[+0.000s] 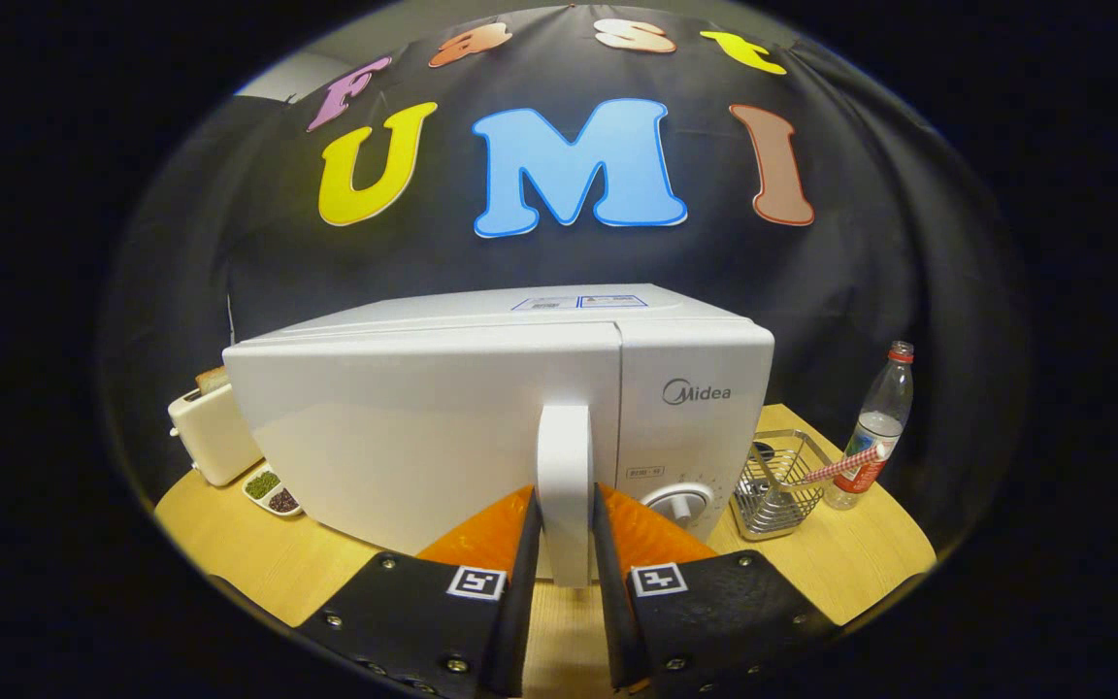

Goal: Open the microwave, put the food inside, and close the microwave door.

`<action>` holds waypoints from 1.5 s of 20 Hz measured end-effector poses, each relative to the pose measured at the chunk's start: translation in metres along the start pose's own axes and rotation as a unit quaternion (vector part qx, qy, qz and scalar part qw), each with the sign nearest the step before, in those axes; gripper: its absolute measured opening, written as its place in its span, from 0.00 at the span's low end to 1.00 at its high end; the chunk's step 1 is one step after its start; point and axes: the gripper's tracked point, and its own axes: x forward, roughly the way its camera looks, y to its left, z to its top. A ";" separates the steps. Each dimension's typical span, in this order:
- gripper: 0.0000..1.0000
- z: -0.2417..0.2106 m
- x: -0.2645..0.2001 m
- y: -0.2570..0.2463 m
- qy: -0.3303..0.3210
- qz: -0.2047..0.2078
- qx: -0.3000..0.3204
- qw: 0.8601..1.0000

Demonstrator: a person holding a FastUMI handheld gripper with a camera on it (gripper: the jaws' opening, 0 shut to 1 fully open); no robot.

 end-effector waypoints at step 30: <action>0.09 -0.015 -0.050 0.014 -0.008 0.005 -0.073 0.997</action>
